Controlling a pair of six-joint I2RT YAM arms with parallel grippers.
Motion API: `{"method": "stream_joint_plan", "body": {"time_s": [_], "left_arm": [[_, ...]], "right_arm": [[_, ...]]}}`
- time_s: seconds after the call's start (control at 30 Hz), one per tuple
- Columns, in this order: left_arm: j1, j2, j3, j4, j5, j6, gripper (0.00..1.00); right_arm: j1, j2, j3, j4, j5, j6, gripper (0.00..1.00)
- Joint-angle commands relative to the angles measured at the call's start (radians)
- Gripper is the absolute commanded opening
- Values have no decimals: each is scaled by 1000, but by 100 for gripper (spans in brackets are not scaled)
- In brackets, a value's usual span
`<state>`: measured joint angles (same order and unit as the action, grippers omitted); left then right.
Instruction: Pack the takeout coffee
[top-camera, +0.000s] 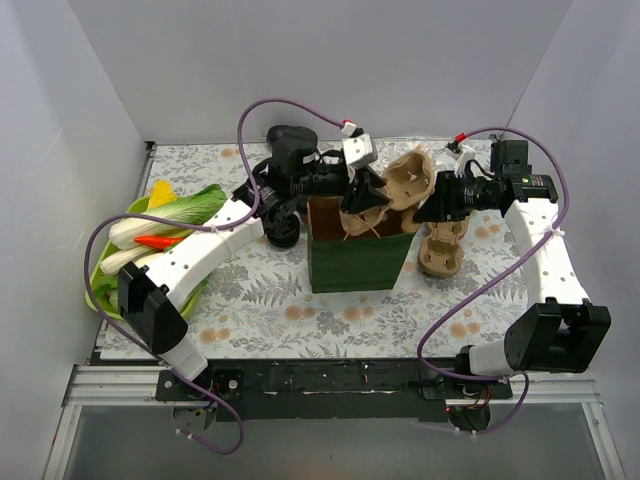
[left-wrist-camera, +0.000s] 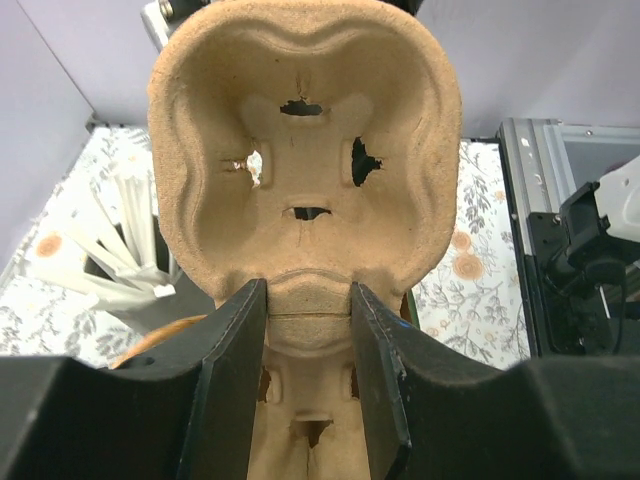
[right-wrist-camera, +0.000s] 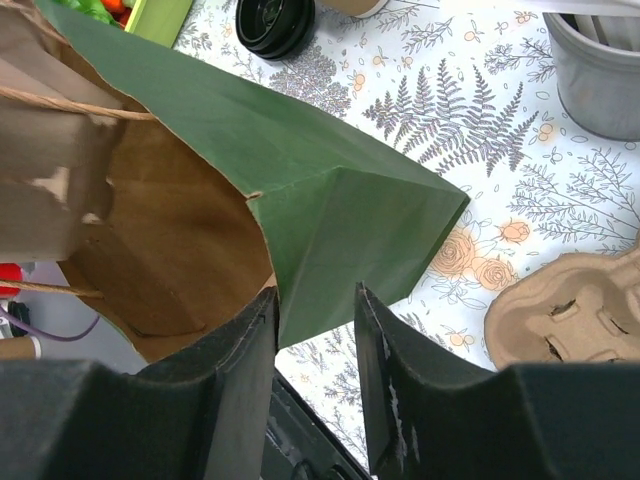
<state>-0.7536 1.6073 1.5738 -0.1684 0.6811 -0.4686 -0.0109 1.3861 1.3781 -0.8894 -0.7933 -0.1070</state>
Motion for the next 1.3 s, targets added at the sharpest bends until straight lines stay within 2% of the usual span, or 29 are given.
{"method": "stream_joint_plan", "body": {"time_s": [0.0, 0.13, 0.37, 0.5, 0.67, 1.0, 1.27], "left_arm": [[5, 22, 130, -140, 5, 56, 0], [5, 19, 152, -241, -8, 131, 0], [5, 35, 144, -298, -38, 179, 0], [5, 51, 178, -355, -45, 220, 0], [5, 65, 215, -457, -66, 291, 0], [3, 95, 310, -545, -60, 249, 0], [3, 137, 390, -628, -14, 308, 0]], "right_arm": [[3, -10, 52, 12, -26, 10, 42], [3, -15, 50, 26, -38, 30, 41], [3, -24, 38, 41, -52, 36, 40], [3, -32, 39, 40, -58, 32, 32], [3, -36, 55, 49, -57, 41, 30], [3, -41, 84, 67, -57, 78, 28], [5, -12, 81, 110, -57, 99, 29]]}}
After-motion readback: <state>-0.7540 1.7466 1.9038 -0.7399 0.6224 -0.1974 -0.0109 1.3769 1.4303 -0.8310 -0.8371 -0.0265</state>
